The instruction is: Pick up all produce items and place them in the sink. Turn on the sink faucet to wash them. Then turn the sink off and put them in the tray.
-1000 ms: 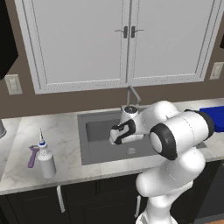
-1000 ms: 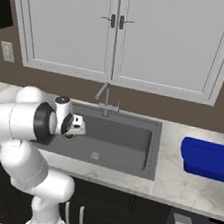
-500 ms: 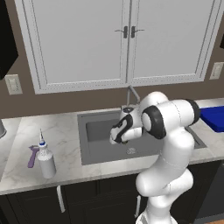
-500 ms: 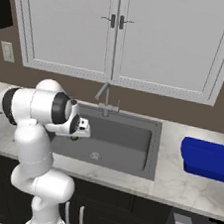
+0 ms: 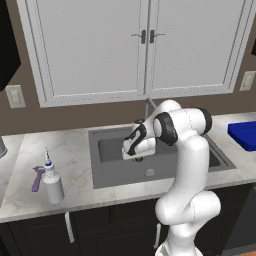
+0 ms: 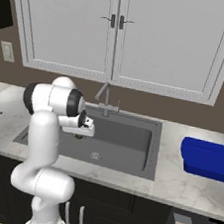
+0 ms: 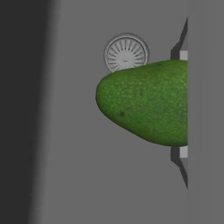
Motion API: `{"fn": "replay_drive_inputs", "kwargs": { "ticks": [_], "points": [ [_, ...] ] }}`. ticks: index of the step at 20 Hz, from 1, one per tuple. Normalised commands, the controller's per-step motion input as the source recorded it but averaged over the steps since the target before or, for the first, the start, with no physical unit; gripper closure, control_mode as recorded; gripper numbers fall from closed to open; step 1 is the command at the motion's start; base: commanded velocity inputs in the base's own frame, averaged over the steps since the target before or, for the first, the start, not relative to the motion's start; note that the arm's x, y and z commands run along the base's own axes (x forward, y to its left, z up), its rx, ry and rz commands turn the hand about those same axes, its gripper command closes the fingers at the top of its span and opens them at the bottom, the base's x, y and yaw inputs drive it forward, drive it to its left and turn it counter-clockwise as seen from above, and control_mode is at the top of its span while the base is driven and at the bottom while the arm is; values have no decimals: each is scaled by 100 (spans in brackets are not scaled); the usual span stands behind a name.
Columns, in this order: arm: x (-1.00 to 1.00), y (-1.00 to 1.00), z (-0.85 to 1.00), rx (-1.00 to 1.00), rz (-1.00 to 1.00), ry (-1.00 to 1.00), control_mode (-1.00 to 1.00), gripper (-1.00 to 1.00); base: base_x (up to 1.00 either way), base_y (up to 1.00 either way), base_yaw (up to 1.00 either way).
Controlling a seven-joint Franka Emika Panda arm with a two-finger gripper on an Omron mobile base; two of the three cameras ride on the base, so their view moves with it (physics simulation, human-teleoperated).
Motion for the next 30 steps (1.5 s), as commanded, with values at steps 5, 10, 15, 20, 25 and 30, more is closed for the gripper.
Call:
{"fn": "replay_drive_inputs", "kwargs": {
  "ticks": [5,10,15,20,25,30],
  "points": [
    [43,0,-35,0,-16,3,-100,100,0,0,0],
    [36,0,-43,0,-14,4,-100,100,0,0,0],
    [23,0,-49,0,-13,2,-100,100,0,0,0],
    [13,0,-50,0,-12,0,-100,100,0,0,0],
    [17,0,-44,0,-10,0,-100,100,0,0,0],
    [15,0,-35,0,-9,0,-100,100,0,0,0]
  ]
}}
